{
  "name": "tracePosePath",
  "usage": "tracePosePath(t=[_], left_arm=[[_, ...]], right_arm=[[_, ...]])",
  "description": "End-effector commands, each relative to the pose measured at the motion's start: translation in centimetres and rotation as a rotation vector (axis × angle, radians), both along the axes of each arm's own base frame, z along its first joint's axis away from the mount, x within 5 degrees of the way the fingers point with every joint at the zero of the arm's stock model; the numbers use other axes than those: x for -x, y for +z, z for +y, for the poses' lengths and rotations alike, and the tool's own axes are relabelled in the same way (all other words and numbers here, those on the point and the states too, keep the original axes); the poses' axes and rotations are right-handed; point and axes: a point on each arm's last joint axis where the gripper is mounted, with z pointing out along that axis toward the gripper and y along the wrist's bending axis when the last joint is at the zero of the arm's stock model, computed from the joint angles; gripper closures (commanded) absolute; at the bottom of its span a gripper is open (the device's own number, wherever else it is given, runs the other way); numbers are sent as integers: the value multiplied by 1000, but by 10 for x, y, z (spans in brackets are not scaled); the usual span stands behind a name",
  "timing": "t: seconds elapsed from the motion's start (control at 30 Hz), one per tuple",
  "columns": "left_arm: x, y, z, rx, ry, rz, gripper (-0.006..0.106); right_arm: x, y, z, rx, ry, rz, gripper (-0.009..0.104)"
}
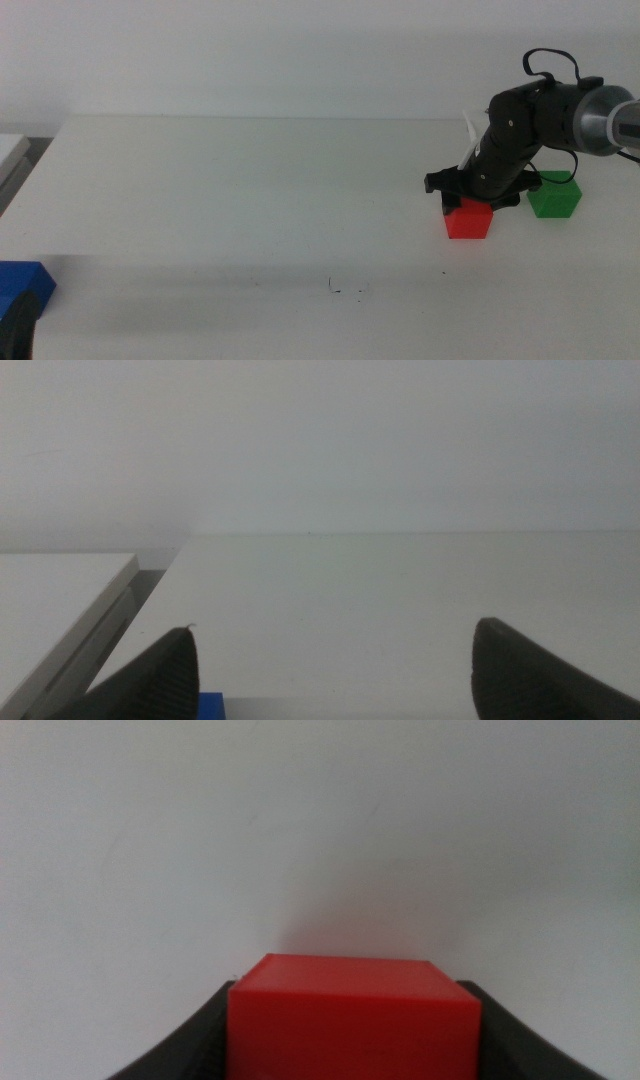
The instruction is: Stack red cubes first, then green, then blue cubes in a specific spot.
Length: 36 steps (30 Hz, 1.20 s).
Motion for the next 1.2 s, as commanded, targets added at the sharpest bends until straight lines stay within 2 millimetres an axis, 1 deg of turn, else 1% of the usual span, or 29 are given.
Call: tracePosePath(t=[0.0, 0.17, 0.27, 0.47, 0.57, 0.67, 0.83, 1.0, 1.17], left_arm=[[0, 1, 0, 9, -2, -16, 8], [0, 1, 0, 9, -2, -16, 8], [0, 1, 0, 9, -2, -16, 8], [0, 1, 0, 9, -2, -16, 8], [0, 1, 0, 9, -2, -16, 8], [0, 1, 0, 9, -2, -16, 8], [0, 1, 0, 9, -2, -16, 8], [0, 1, 0, 9, -2, -16, 8], [0, 1, 0, 9, -2, -16, 8]], right_arm=[[8, 24, 8, -3, -13, -21, 83], [35, 67, 37, -37, -47, -67, 83], [51, 79, 59, -60, -51, -82, 83], [78, 79, 105, -87, -59, -89, 83], [89, 80, 121, -90, -84, -116, 83], [98, 79, 134, -93, -97, -131, 83], [105, 71, 146, -90, -108, -126, 83], [104, 66, 155, -29, -115, -97, 83], [97, 58, 161, -2, -110, -95, 83]])
